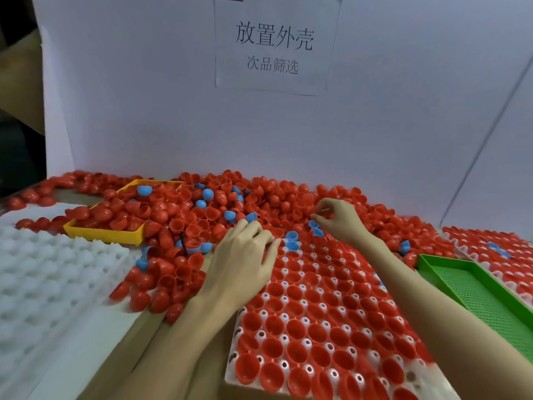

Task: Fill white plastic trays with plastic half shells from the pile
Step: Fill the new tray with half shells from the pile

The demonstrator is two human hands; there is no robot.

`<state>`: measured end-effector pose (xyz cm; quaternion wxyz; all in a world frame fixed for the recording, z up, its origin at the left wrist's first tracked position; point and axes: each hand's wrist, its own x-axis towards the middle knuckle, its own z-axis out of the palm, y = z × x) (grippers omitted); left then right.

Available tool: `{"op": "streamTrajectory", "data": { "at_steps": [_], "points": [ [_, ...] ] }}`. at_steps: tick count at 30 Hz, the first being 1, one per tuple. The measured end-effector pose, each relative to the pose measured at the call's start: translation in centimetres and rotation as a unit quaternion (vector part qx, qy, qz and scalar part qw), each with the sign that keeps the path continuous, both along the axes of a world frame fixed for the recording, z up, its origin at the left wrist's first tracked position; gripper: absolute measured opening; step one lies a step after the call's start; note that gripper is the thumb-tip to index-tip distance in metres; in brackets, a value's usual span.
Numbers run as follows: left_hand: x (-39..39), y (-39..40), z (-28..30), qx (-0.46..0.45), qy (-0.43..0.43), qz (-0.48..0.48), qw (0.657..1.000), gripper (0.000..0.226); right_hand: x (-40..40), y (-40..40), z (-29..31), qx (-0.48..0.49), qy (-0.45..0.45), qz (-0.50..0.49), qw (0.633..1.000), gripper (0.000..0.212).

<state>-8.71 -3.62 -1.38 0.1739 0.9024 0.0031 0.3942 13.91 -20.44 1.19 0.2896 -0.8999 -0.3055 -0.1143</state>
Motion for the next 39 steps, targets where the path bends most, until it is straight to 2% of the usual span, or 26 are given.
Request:
{"op": "streamTrajectory", "data": {
  "at_steps": [3,5,8,11,14,16,19,23,26,28,31,32,36,38,39],
  "points": [
    [-0.1,-0.2,0.1,-0.014,0.016,-0.021,1.000,0.014,-2.8,-3.1,0.4,0.057,0.011,0.040,0.998,0.008],
    [-0.2,-0.7,0.2,-0.064,0.020,-0.057,0.996,0.007,-4.7,-5.1,0.5,0.089,0.020,0.067,0.994,0.009],
    [-0.3,-1.9,0.4,-0.196,0.025,-0.142,0.970,0.029,-7.3,-7.7,0.3,0.103,0.021,0.110,0.988,0.013],
    [-0.5,-3.5,0.8,-0.277,0.059,-0.206,0.937,0.050,-9.5,-9.0,0.0,0.096,0.008,0.154,0.983,0.016],
    [-0.7,-5.4,0.7,-0.307,0.079,-0.251,0.914,0.050,-10.9,-8.9,-0.2,0.097,-0.017,0.173,0.980,0.017],
    [-0.8,-6.2,0.5,-0.311,0.064,-0.242,0.917,0.040,-11.6,-8.6,-0.4,0.094,-0.022,0.181,0.979,0.017],
    [-0.8,-6.2,0.5,-0.338,0.057,-0.236,0.909,0.029,-12.1,-8.7,-0.5,0.120,0.021,0.203,0.971,0.013],
    [-0.5,-5.6,0.4,-0.347,0.096,-0.254,0.898,0.035,-12.3,-9.2,-0.1,0.113,0.042,0.199,0.973,0.013],
    [-0.3,-5.5,0.4,-0.434,0.120,-0.266,0.852,0.031,-12.5,-9.6,0.6,0.139,0.064,0.210,0.966,0.011],
    [-0.1,-5.2,0.4,-0.474,0.125,-0.287,0.823,0.025,-12.9,-9.8,1.1,0.154,0.105,0.233,0.955,0.019],
    [-0.2,-5.1,0.3,-0.493,0.149,-0.313,0.798,0.023,-13.5,-9.5,1.4,0.114,0.092,0.247,0.958,0.027],
    [-0.3,-5.2,0.2,-0.484,0.154,-0.314,0.802,0.022,-13.7,-9.4,1.2,0.103,0.074,0.239,0.963,0.025],
    [-0.5,-5.5,0.3,-0.413,0.134,-0.271,0.859,0.021,-14.1,-10.3,1.1,0.075,0.064,0.207,0.973,0.020],
    [-0.4,-5.0,0.5,-0.410,0.127,-0.230,0.873,0.019,-14.4,-11.8,1.5,0.059,0.070,0.185,0.978,0.017],
    [-0.2,-4.6,0.5,-0.389,0.118,-0.194,0.893,0.016,-14.6,-12.8,1.7,0.049,0.072,0.173,0.981,0.017]
  ]
}}
